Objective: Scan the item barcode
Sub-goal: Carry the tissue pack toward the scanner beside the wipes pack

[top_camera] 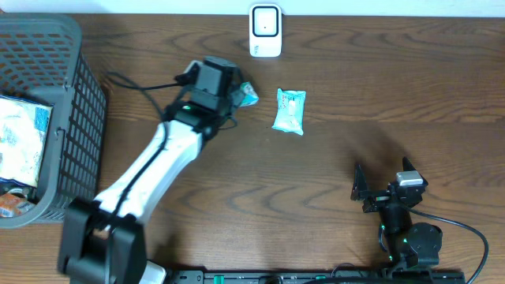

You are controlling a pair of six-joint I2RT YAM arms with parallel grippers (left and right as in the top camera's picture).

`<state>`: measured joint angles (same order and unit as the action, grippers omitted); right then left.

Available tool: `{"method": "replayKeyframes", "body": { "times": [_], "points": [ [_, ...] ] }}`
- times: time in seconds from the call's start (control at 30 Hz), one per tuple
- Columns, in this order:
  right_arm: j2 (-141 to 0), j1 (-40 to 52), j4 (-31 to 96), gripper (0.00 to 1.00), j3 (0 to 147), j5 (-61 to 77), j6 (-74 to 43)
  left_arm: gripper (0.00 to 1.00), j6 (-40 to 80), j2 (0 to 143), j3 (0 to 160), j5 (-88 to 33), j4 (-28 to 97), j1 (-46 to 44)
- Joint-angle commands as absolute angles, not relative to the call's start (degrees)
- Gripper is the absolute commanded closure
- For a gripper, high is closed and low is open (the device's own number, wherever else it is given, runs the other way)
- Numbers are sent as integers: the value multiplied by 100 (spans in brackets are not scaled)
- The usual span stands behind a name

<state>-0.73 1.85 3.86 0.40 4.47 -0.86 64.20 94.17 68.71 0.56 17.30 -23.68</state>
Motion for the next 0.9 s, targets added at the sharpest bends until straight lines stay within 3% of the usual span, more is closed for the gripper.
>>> {"method": "replayKeyframes", "body": {
  "times": [0.0, 0.47, 0.6, 0.87],
  "points": [
    [-49, 231, 405, 1, 34, 484, -123, 92, 6617, 9944, 6912, 377, 1199, -2609],
    [-49, 231, 405, 1, 34, 484, -123, 91, 7575, 11439, 6912, 534, 204, -2836],
    [-49, 231, 405, 1, 34, 484, -123, 71, 7570, 11445, 6912, 375, -128, -2967],
    [-49, 231, 405, 1, 34, 484, -123, 70, 6536, 11441, 6914, -270, -1094, -3269]
  ]
}}
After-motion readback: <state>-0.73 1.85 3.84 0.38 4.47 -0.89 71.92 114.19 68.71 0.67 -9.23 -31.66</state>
